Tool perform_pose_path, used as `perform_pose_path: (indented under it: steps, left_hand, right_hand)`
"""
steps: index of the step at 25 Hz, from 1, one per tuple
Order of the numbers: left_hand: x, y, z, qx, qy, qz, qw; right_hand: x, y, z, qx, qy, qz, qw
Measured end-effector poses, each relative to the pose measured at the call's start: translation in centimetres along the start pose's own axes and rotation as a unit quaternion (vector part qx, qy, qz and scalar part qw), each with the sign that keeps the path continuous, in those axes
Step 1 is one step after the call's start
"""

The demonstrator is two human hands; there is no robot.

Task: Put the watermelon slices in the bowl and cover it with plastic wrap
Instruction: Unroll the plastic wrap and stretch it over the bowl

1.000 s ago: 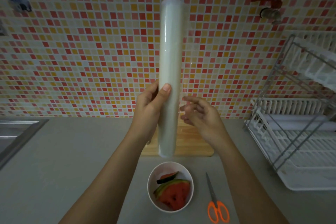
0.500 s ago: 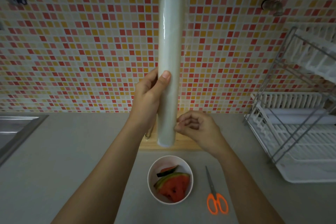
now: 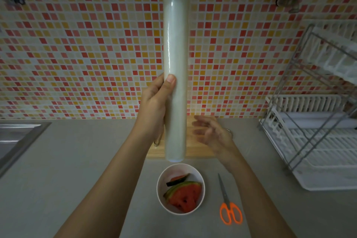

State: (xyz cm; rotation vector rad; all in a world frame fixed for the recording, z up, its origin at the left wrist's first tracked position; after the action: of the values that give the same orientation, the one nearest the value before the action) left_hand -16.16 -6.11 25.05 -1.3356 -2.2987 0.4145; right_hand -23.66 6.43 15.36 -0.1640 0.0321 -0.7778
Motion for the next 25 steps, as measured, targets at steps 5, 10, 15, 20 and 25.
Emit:
perform_pose_path:
  steps: [5,10,15,20,25]
  left_hand:
    - [-0.5,3.3,3.9,-0.074,-0.047,-0.003,0.996]
    - [-0.7,7.7,7.3,-0.122,-0.045,-0.006,0.992]
    - [-1.9,11.4,9.2,-0.175,-0.056,-0.032,0.983]
    - [-2.4,13.7,9.8,-0.189,-0.07,-0.072,0.977]
    - [-2.7,15.5,10.5,-0.202,-0.084,-0.067,0.974]
  right_hand:
    - [-0.2,-2.4,3.2,0.003,0.061,-0.151,0.987]
    - [1.2,-0.6,0.2,-0.025,0.065,-0.195,0.978]
    - [1.5,2.0,-3.3,0.038,-0.025,-0.22,0.975]
    - [1.3,3.4,-3.5,0.022,0.022,-0.225,0.974]
    - [0.8,5.1,-5.2,0.057,0.046,-0.262,0.962]
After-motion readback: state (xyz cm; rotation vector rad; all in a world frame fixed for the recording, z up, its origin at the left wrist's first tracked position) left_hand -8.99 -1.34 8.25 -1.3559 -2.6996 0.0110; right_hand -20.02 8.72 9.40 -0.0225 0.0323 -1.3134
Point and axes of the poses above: each hand's wrist, its own y-axis away from the middle knuckle, its own x-axis out of the palm, z = x × y, the point moved 9 cm from there along -y, towards the middle knuckle, and after that the axes turned 7 degrees about x, right-handed, at the moved point
